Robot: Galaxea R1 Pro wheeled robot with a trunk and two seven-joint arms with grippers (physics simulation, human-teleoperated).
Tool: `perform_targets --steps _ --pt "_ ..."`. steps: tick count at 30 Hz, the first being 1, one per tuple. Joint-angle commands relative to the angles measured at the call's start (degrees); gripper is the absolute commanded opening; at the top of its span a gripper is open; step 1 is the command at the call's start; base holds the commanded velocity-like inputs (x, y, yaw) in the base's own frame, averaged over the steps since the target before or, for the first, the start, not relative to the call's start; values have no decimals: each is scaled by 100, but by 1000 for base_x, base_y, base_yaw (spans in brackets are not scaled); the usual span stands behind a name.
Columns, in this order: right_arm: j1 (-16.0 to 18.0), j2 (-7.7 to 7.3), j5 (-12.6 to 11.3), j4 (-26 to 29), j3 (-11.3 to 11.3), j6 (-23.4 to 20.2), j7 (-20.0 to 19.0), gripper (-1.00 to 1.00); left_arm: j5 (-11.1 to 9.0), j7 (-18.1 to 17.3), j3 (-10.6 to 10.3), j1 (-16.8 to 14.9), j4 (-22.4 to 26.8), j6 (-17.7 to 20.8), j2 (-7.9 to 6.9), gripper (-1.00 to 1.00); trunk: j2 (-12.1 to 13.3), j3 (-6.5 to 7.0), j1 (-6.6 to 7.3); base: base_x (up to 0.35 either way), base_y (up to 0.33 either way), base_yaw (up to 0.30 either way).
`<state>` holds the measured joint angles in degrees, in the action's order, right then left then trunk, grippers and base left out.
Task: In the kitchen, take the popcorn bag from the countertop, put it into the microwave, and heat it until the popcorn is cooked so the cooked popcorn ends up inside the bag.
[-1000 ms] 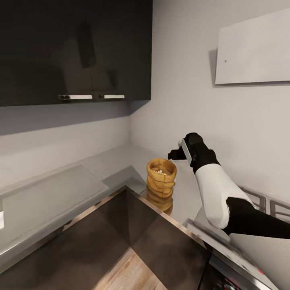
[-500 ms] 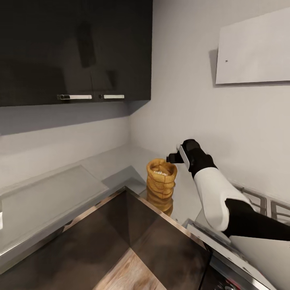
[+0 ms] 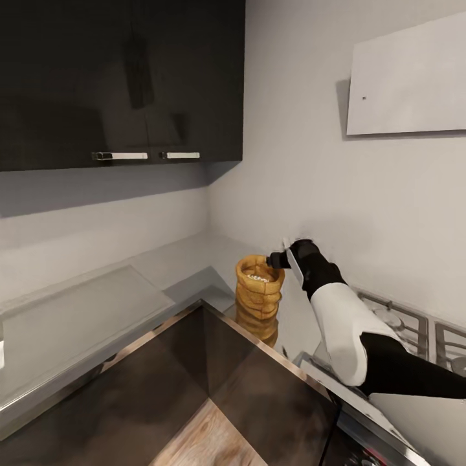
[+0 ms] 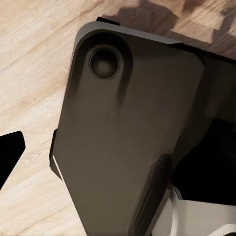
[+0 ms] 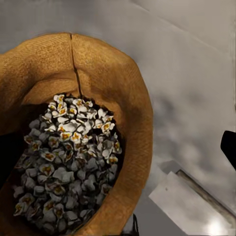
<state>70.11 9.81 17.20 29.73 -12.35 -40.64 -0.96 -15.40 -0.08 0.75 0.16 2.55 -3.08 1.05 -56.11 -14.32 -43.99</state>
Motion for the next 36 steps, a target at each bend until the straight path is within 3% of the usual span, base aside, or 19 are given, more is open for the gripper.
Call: perform_targets --steps 1,12,36 --pt "-10 4 33 -3 -39 29 -8 100 -24 -1 5 2 6 -9 1 100 -5 -6 0 0 0 0" --pt "-306 -30 -1 -61 -39 437 -1 100 -24 -1 10 2 7 -9 1 100 -5 -6 0 0 0 0" --pt "-393 -32 -24 -380 -94 443 8 100 -24 -1 12 2 8 -9 1 100 -5 -6 0 0 0 0"
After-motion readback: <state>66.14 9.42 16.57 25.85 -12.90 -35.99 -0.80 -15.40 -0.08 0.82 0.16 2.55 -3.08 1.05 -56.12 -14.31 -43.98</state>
